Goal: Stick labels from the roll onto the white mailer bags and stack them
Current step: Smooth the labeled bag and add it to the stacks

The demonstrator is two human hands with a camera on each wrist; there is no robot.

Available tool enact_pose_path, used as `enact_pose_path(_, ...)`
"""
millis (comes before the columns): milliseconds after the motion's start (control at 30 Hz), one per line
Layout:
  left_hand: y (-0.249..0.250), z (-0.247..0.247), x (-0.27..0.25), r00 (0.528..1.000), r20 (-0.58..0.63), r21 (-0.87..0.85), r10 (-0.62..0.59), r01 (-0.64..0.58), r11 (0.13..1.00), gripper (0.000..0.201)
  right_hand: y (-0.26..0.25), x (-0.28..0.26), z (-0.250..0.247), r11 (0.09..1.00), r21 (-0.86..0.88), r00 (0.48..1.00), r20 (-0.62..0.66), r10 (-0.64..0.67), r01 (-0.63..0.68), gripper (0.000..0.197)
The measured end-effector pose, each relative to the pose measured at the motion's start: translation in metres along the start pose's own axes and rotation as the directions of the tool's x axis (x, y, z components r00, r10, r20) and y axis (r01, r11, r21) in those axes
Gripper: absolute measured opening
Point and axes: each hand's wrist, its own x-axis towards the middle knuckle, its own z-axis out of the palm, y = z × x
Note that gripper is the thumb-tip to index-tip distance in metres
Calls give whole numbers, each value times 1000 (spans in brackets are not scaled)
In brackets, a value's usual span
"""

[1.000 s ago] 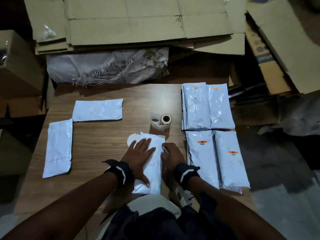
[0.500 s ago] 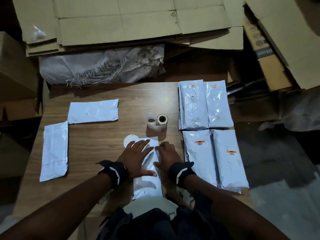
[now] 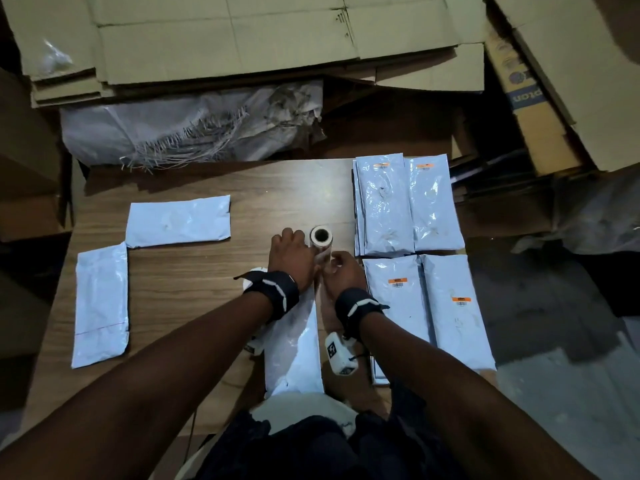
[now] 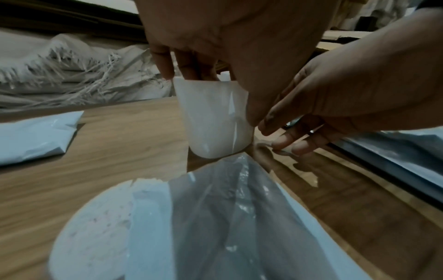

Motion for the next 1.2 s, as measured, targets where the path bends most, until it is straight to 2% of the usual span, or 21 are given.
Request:
enact_pose_path(100,1,8,11,999,7,-28,-33,33,999,44,-9,3,-3,998,-55,1000,27,-11,12,22)
enact_pose_path(300,7,10,13,999,-28,-36,-27,26,999,17,-13,4,-4,990,-142,998,57,-2,10,24)
enact_pose_path(367,7,8,12,1000,-25,-18,6,-6,1000,14,-13,6,-5,985,-174,998,67,-10,22,24)
enact_pose_path(567,7,9,15,997,-16,67,70,-68,995,21,-11,8,-9,952,-290,992,104,-69,97,26)
enact_pose_path(700,3,11,16,992,-32,90,119,-115,989,26,-8,10,-7,946,-303,989,124,-83,117,25)
enact_pose_path(867,-3,8,15,987,16,114,158,-159,981,28,-6,10,-7,938,-327,989,127,-75,113,25)
enact_pose_path(1000,-4,5,14,987,17,92,158,-159,983,23,-8,8,-5,915,-369,982,152,-112,161,22)
enact_pose_path(1200,0,3,14,991,15,57,132,-133,990,24,-8,9,-9,931,-334,986,122,-113,148,25)
